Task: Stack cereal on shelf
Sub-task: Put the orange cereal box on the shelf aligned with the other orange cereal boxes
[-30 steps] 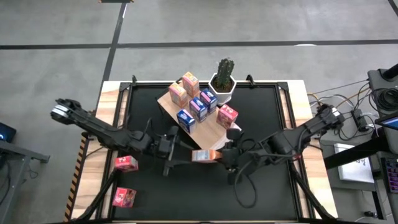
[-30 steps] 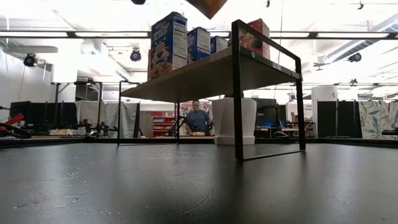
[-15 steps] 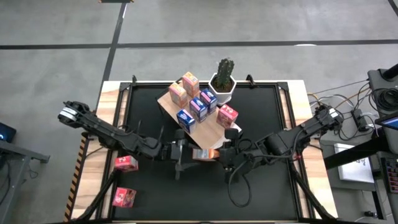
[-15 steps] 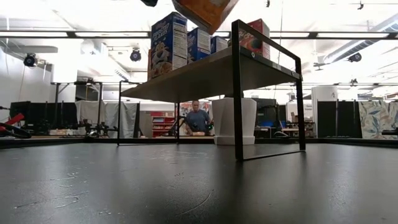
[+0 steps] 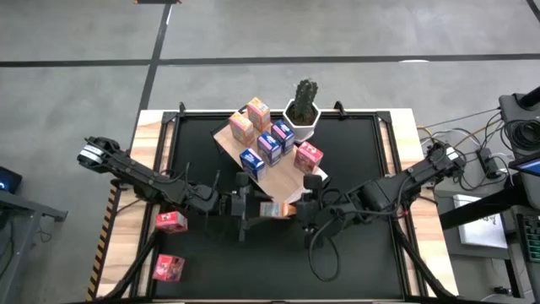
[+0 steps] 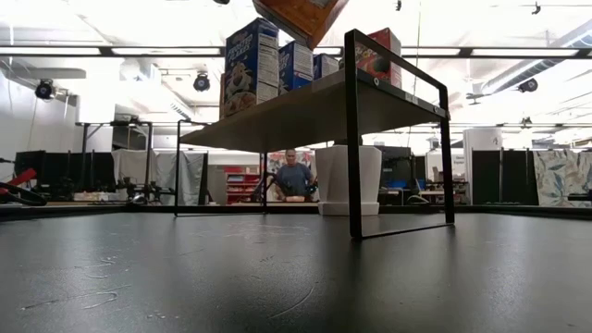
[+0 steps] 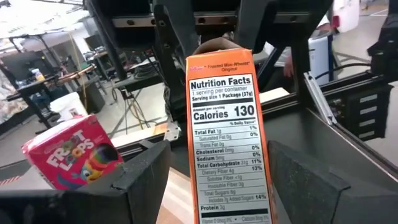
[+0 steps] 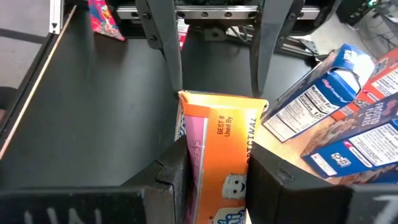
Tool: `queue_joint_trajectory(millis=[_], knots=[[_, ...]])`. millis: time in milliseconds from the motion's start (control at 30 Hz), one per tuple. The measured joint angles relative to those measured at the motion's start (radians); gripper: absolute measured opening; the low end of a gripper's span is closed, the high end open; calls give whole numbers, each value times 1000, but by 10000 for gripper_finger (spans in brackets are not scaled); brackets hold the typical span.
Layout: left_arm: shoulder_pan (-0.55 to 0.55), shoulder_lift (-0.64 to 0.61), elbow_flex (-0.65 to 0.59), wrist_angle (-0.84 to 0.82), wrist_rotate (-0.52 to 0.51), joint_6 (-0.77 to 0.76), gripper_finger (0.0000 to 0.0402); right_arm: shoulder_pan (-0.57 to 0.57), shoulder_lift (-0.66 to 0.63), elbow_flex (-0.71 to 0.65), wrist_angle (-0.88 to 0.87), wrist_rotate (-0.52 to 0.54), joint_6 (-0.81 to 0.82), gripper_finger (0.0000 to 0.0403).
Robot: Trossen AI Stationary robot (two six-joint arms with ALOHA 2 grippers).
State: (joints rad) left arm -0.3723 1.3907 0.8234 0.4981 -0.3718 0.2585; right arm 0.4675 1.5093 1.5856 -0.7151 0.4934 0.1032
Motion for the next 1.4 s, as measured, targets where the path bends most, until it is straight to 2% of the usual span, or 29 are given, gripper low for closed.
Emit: queue_joint_trajectory(millis=[333,533,733,1033,1267,1400], knots=[[2,28,0,-8,20,-6,242,-1,0,0,9,-2,0,107],[1,29,0,-6,22,-6,205,-1,0,0,18,1,0,113],[1,29,0,-6,22,-5,170,-1,0,0,19,4,1,153],[-6,26,-1,-3,21,-4,171,6,-41,25,26,3,-43,209],[-57,-2,-2,13,23,44,171,19,-134,10,26,4,-81,215],[-97,-27,-9,45,23,91,171,19,-175,-48,75,4,-104,215]])
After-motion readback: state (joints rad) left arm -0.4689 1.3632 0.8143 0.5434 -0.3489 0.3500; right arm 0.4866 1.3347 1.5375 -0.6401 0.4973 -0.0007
